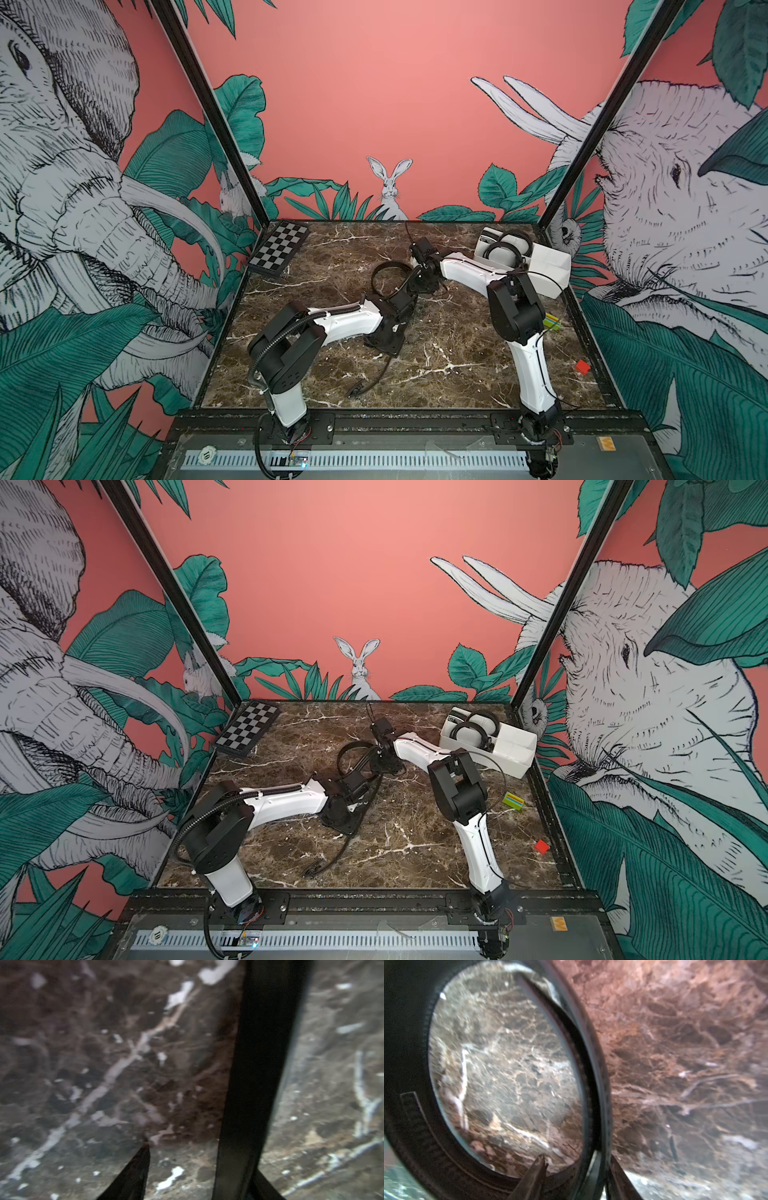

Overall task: Place the belts into the storage roll
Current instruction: Roll the belt at the center of the board.

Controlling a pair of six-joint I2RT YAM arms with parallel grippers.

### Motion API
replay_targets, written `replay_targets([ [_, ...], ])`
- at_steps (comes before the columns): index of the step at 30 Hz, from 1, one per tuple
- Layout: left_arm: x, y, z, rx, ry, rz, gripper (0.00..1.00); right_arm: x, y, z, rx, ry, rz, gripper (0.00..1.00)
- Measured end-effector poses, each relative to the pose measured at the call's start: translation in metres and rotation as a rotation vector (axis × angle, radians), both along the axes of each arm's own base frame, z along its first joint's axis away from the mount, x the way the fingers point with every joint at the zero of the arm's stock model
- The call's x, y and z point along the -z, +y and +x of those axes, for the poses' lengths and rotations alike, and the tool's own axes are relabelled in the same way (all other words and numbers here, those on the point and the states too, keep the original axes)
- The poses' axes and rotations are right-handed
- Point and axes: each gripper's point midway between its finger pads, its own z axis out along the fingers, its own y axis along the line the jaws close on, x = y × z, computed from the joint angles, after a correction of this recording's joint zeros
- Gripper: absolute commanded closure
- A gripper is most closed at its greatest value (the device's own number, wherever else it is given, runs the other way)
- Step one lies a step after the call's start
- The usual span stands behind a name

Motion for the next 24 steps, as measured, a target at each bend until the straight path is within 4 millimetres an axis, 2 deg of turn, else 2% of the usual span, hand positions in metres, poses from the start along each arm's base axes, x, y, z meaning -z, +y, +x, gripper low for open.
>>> replay_targets([
  [5, -0.002, 0.037, 0.028, -0.033, -0.025, 0.111, 0.3, 0.003, -0.027, -0.027, -0.053, 0.029, -0.079, 0.62],
  [10, -0.008, 0.052, 0.07, 0.001, -0.084, 0.217, 0.27, 0.006, -0.055, -0.056, -0.085, 0.081, -0.145, 0.65],
  [19, -0.018, 0.062, 0.146, 0.024, -0.173, 0.333, 0.2, 0.008, -0.074, -0.088, -0.1, 0.103, -0.16, 0.68],
  [24, -0.033, 0.047, 0.185, 0.049, -0.243, 0.322, 0.14, 0.009, -0.07, -0.095, -0.119, 0.091, -0.162, 0.68],
])
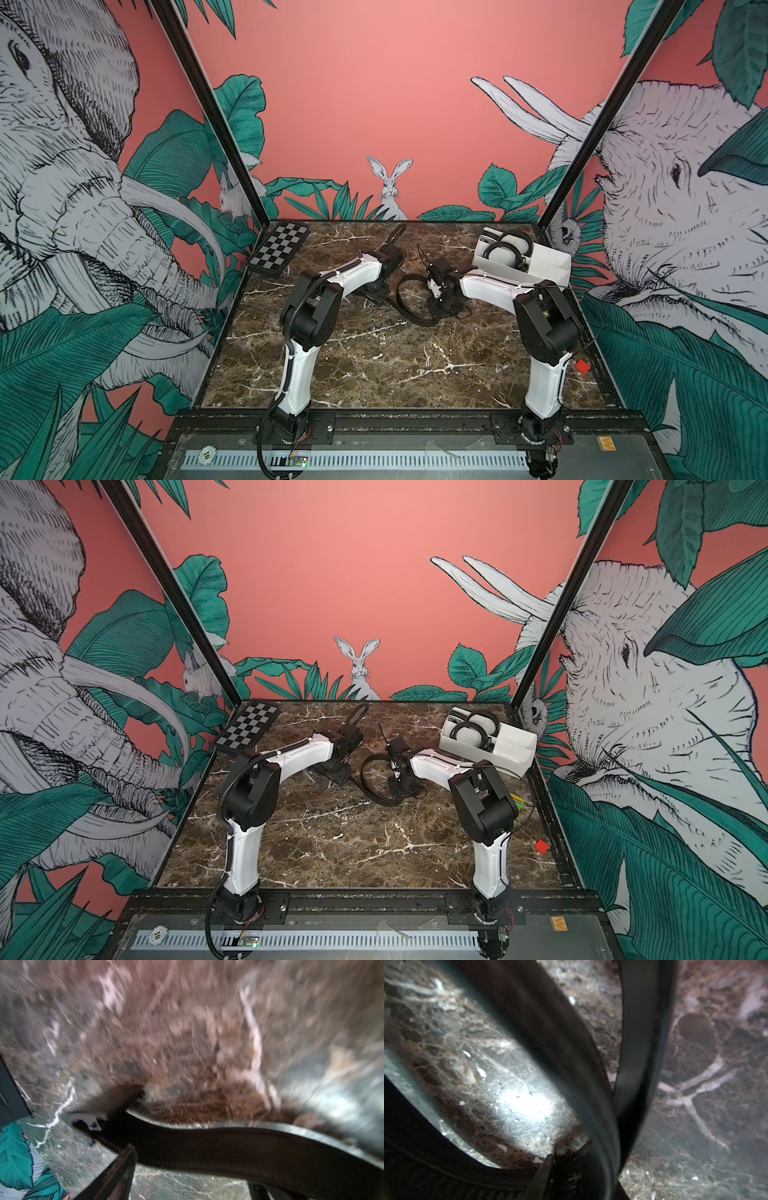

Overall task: Place the belts into the storage roll
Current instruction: Roll the belt at the center of the board.

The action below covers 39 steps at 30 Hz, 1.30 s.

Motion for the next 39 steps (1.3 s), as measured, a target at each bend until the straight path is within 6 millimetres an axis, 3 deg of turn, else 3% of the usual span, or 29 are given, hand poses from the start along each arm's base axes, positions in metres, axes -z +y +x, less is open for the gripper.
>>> replay_targets([
  [5, -0.008, -0.007, 0.005, -0.002, -0.014, -0.047, 0.1, 0.0, 0.004, -0.008, -0.021, 0.0, -0.026, 0.67],
  [10, -0.007, 0.003, -0.037, -0.014, 0.014, -0.141, 0.01, 0.0, 0.01, -0.024, -0.044, 0.027, -0.039, 0.65],
  [14, -0.029, 0.005, -0.062, -0.035, -0.021, -0.254, 0.01, 0.0, 0.011, -0.032, -0.049, 0.053, -0.038, 0.63],
  [18, -0.043, -0.008, -0.081, -0.091, -0.038, -0.436, 0.01, 0.0, 0.013, -0.038, -0.049, 0.074, -0.035, 0.62],
  [22, -0.026, -0.018, -0.12, -0.212, 0.034, -0.649, 0.01, 0.0, 0.02, -0.048, -0.05, 0.097, -0.028, 0.6],
  [25, -0.005, -0.027, -0.137, -0.296, 0.114, -0.73, 0.01, -0.001, 0.028, -0.058, -0.044, 0.116, -0.011, 0.59],
  [29, 0.011, -0.051, -0.136, -0.34, 0.175, -0.806, 0.01, -0.002, 0.039, -0.072, -0.026, 0.154, 0.029, 0.56],
  [32, 0.009, -0.067, -0.125, -0.332, 0.175, -0.837, 0.14, -0.004, 0.048, -0.081, -0.014, 0.188, 0.077, 0.5],
  [35, 0.014, -0.072, -0.118, -0.335, 0.179, -0.817, 0.24, -0.008, 0.055, -0.089, -0.01, 0.217, 0.116, 0.43],
  [39, 0.018, -0.065, -0.116, -0.32, 0.174, -0.752, 0.28, -0.014, 0.052, -0.094, -0.007, 0.246, 0.135, 0.37],
])
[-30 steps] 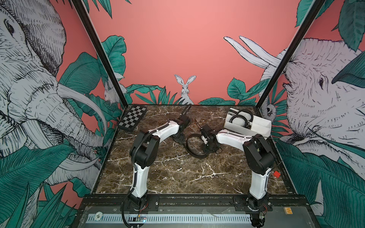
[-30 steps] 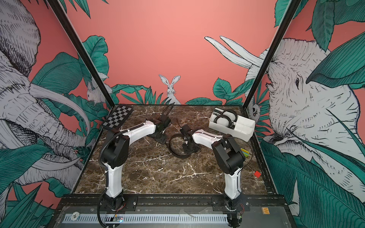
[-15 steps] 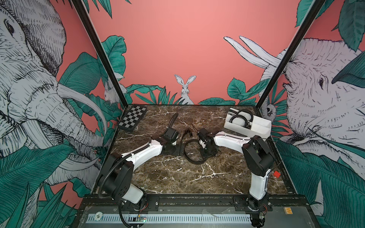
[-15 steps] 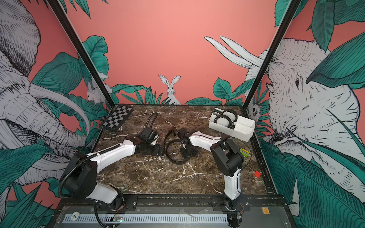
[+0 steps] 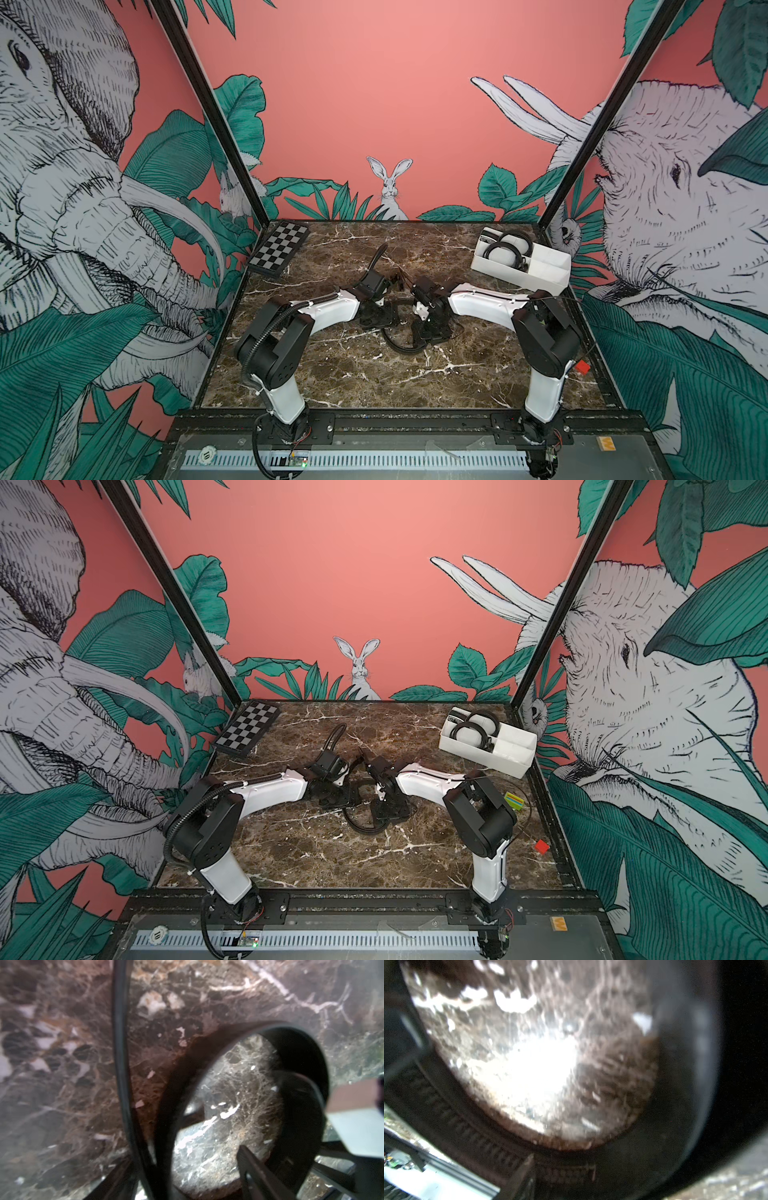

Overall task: Place the belts into the storage roll
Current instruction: Roll the belt at the center of the board.

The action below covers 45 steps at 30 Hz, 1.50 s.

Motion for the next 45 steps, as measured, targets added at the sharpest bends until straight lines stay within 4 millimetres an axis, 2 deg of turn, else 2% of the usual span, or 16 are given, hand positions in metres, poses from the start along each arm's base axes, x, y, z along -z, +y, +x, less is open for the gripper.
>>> replay_targets([
  [3, 0.002, 0.01, 0.0, 0.033, -0.008, 0.075, 0.29, -0.017, -0.01, 0.004, 0.017, 0.004, 0.025, 0.34],
  [6, 0.005, 0.02, 0.001, 0.077, -0.012, 0.159, 0.29, -0.042, -0.023, 0.025, 0.055, -0.024, 0.053, 0.32],
  [11, 0.008, 0.029, 0.002, 0.139, -0.015, 0.24, 0.29, -0.083, -0.025, 0.089, 0.094, -0.159, 0.104, 0.3],
  [14, 0.009, 0.031, 0.001, 0.15, -0.019, 0.254, 0.29, -0.091, -0.013, 0.129, 0.083, -0.234, 0.107, 0.29],
  [18, 0.009, 0.031, 0.001, 0.15, -0.026, 0.25, 0.28, -0.074, 0.011, 0.176, 0.066, -0.3, 0.108, 0.3],
  [21, 0.009, 0.031, 0.001, 0.149, -0.026, 0.249, 0.28, -0.051, 0.026, 0.197, 0.056, -0.309, 0.112, 0.3],
  [26, 0.009, 0.031, 0.002, 0.148, -0.027, 0.248, 0.28, -0.025, 0.047, 0.21, 0.017, -0.317, 0.13, 0.32],
  [32, 0.01, 0.031, 0.002, 0.148, -0.026, 0.249, 0.28, -0.024, 0.07, 0.224, -0.025, -0.375, 0.155, 0.41],
  [35, 0.01, 0.031, 0.002, 0.148, -0.026, 0.249, 0.28, -0.019, 0.073, 0.227, -0.038, -0.38, 0.157, 0.43],
  [39, 0.01, 0.033, 0.003, 0.144, -0.026, 0.25, 0.28, -0.013, 0.072, 0.229, -0.06, -0.383, 0.139, 0.56],
  [45, 0.011, 0.04, 0.012, 0.12, -0.031, 0.271, 0.29, 0.003, 0.064, 0.233, -0.097, -0.398, 0.092, 0.84],
])
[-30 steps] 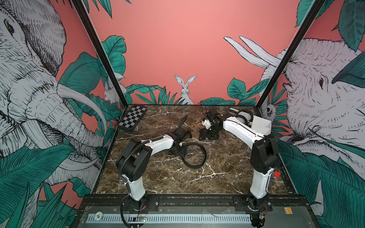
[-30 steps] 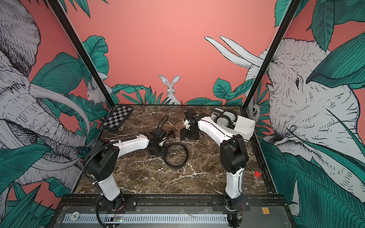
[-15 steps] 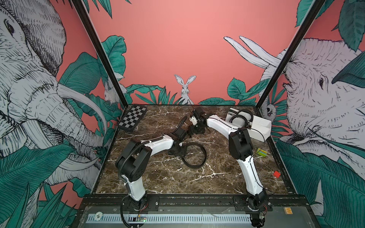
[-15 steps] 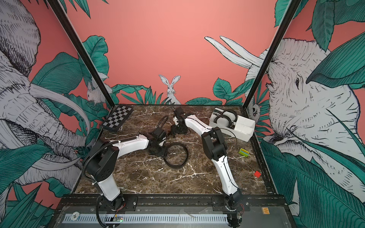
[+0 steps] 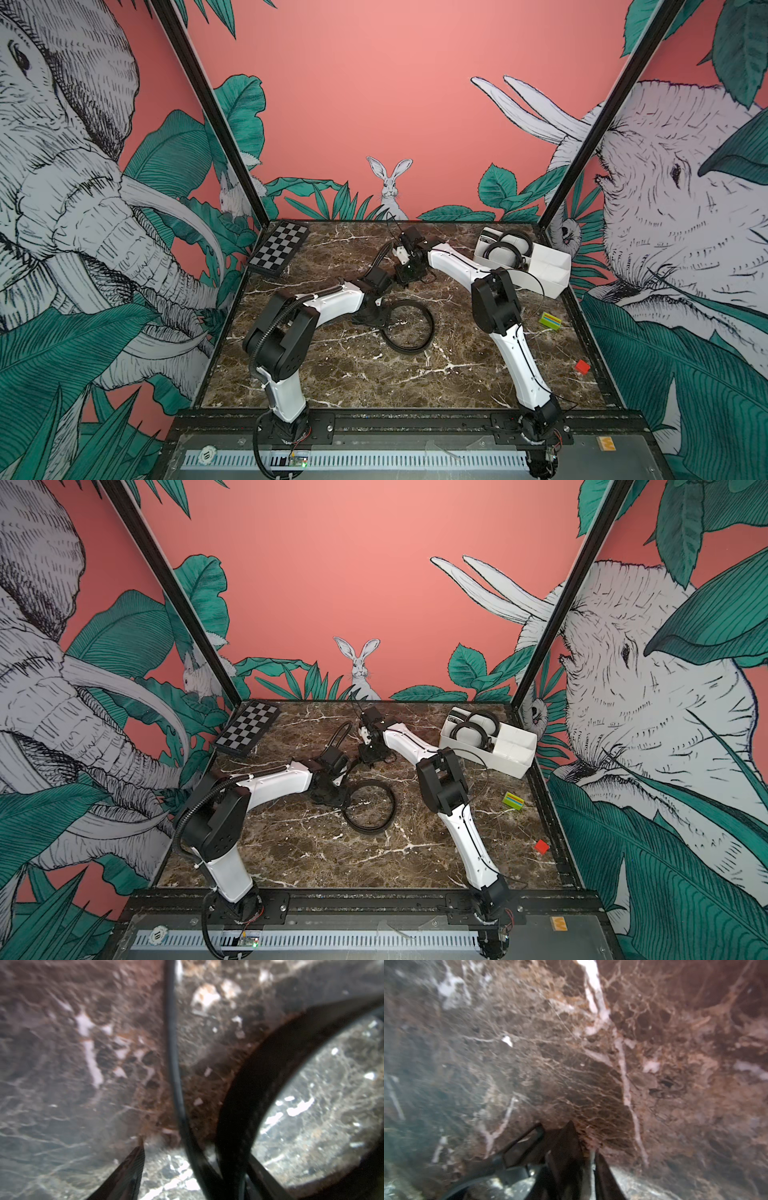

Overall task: Place the belts into the storage roll
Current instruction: Roll the belt at the center of the board.

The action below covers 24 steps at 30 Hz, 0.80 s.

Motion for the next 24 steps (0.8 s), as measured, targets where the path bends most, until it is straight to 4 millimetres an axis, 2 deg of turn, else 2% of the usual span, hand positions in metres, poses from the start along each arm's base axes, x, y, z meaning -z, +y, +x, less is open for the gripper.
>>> replay_targets([
  [1, 0.0, 0.001, 0.002, -0.003, -0.001, 0.004, 0.29, 0.0, -0.003, 0.0, -0.004, -0.012, -0.008, 0.91],
  [5, 0.001, 0.002, 0.006, -0.011, -0.009, 0.018, 0.3, 0.0, -0.027, -0.015, -0.009, -0.017, -0.062, 1.0],
  [10, 0.001, 0.002, 0.006, -0.013, -0.006, 0.012, 0.3, 0.001, -0.064, -0.046, -0.012, 0.011, -0.139, 1.0],
  [12, 0.001, 0.001, 0.005, -0.012, -0.006, 0.007, 0.26, 0.001, -0.075, -0.058, -0.008, 0.028, -0.155, 1.0],
  [15, -0.003, -0.003, 0.002, 0.002, -0.009, 0.0, 0.2, 0.002, -0.083, -0.068, -0.007, 0.044, -0.164, 1.0],
  [18, -0.007, -0.005, -0.008, 0.035, -0.012, 0.036, 0.17, 0.004, -0.084, -0.071, -0.003, 0.047, -0.164, 1.0],
  [20, -0.021, -0.019, -0.02, 0.098, -0.038, 0.042, 0.16, 0.005, -0.084, -0.071, 0.001, 0.046, -0.161, 1.0],
  [24, -0.068, -0.075, -0.033, 0.248, -0.134, -0.07, 0.18, 0.005, -0.085, -0.073, 0.015, 0.045, -0.155, 1.0],
])
